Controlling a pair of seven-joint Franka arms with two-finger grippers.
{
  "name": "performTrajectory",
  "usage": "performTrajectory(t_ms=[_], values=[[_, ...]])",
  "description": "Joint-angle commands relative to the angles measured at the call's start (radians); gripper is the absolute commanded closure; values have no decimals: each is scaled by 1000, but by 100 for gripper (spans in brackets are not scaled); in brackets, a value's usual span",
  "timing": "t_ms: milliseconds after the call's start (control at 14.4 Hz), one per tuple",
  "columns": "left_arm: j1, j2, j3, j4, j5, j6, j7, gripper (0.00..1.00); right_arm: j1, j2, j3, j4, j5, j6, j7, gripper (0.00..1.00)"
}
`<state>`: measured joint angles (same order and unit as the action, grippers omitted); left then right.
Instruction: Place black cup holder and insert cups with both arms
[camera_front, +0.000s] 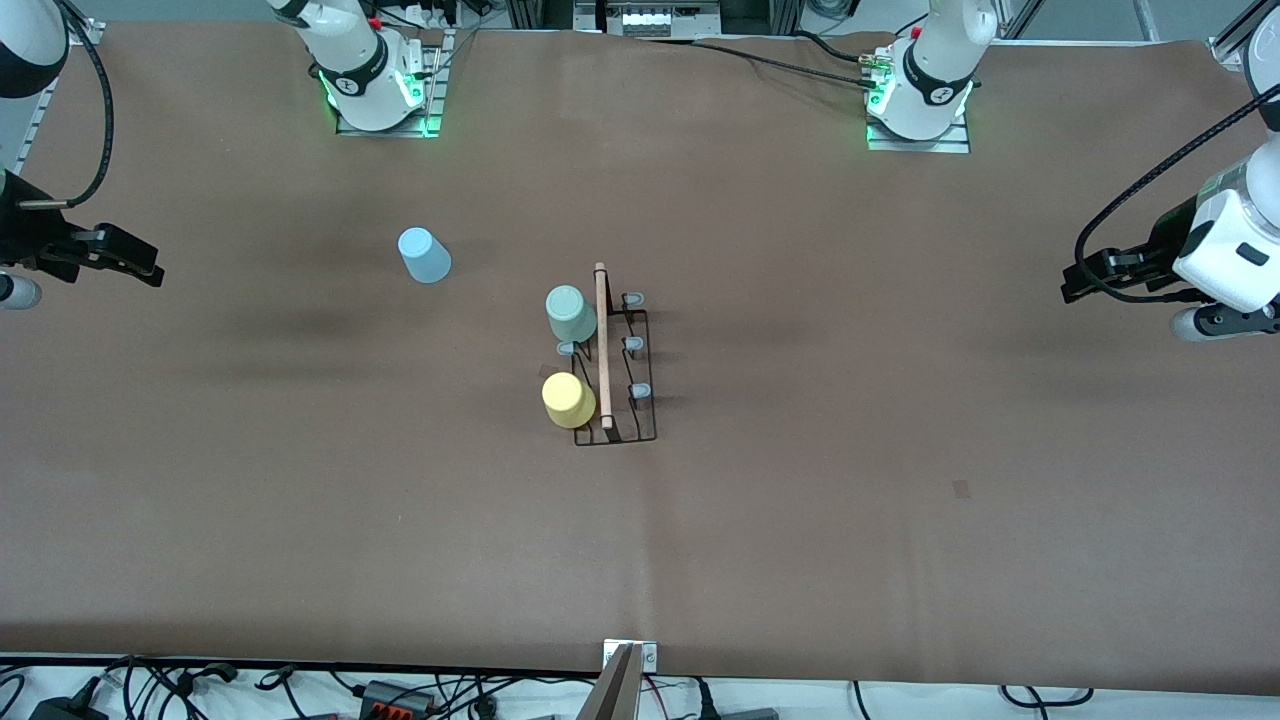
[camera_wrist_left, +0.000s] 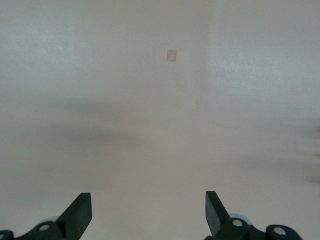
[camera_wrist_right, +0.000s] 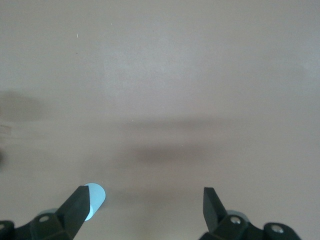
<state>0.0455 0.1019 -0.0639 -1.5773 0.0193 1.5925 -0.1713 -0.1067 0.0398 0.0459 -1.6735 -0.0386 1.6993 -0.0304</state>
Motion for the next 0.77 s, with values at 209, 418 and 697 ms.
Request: performTrajectory(t_ms=[209, 418, 697], values=[[5, -24, 1, -24, -9, 17, 18, 0, 34, -14, -23, -12, 11, 11, -13, 0], [7, -24, -1, -23, -12, 15, 18, 0, 55, -14, -44, -15, 12, 8, -13, 0], [5, -24, -1, -23, -12, 14, 12, 0, 73, -15, -70, -15, 14, 6, -11, 0]])
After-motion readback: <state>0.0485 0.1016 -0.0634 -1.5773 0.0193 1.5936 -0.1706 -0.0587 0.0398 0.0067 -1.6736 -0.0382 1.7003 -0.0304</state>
